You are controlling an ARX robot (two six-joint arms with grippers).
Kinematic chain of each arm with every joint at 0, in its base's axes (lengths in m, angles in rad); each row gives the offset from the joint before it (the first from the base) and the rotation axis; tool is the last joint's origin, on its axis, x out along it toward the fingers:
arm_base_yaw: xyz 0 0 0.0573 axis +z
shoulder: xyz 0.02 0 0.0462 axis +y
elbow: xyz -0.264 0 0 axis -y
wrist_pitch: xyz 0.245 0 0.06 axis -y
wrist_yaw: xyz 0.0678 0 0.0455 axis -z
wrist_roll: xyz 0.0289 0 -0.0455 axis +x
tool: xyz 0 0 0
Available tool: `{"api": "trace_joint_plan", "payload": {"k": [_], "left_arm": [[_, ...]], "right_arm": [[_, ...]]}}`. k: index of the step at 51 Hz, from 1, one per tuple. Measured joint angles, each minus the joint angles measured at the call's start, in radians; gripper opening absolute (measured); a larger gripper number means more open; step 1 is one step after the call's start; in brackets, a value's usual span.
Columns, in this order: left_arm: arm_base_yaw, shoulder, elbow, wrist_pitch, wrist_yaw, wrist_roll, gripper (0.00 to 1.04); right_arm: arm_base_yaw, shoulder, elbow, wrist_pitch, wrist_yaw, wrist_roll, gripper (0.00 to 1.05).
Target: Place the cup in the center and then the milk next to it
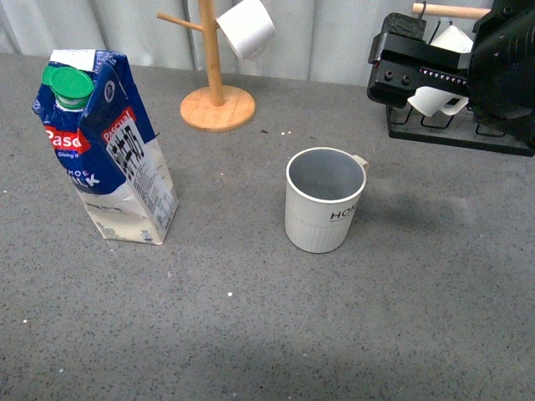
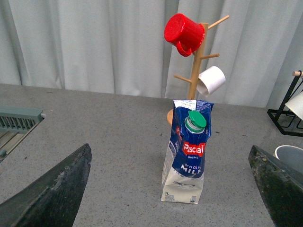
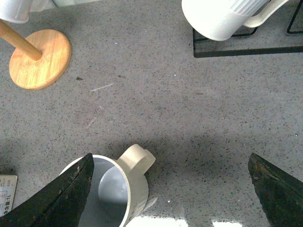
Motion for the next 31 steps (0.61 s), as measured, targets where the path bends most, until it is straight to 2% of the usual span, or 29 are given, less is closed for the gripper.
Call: {"api": "trace_joint_plan", "payload": {"k": [2,3,5,8,11,15,22,31], "left_arm": [[0.0,0.0,0.0,0.0,0.0,0.0,0.98],[0.0,0.0,0.0,0.0,0.001,0.0,0.98],[0.0,0.0,0.0,0.0,0.002,0.0,0.98],[0.0,0.001,0.0,0.0,-0.002,0.0,0.98],[0.0,0.0,0.0,0.0,-0.002,0.0,0.98],[0.0,0.0,0.0,0.0,-0.001,0.0,0.98],[0.0,0.0,0.0,0.0,0.0,0.0,0.98],[0.0,0.0,0.0,0.0,0.0,0.0,0.98]], "right_arm": [[0.0,0.004,-0.022,0.069,0.029,-0.038,0.93],[-0.003,0.014,-0.074,0.236,0.076,-0.094,0.88],[-0.011,0.027,-0.177,0.518,0.109,-0.201,0.79],[-0.037,0.016,-0.317,0.814,0.093,-0.315,0.67],[-0.073,-0.055,-0.424,1.01,0.066,-0.378,0.52],[-0.115,-0.171,-0.509,1.054,0.034,-0.408,0.35],[-0.171,-0.299,-0.65,1.03,-0.025,-0.426,0.02],[-0.224,-0.482,-0.757,0.957,-0.076,-0.43,0.01]]}}
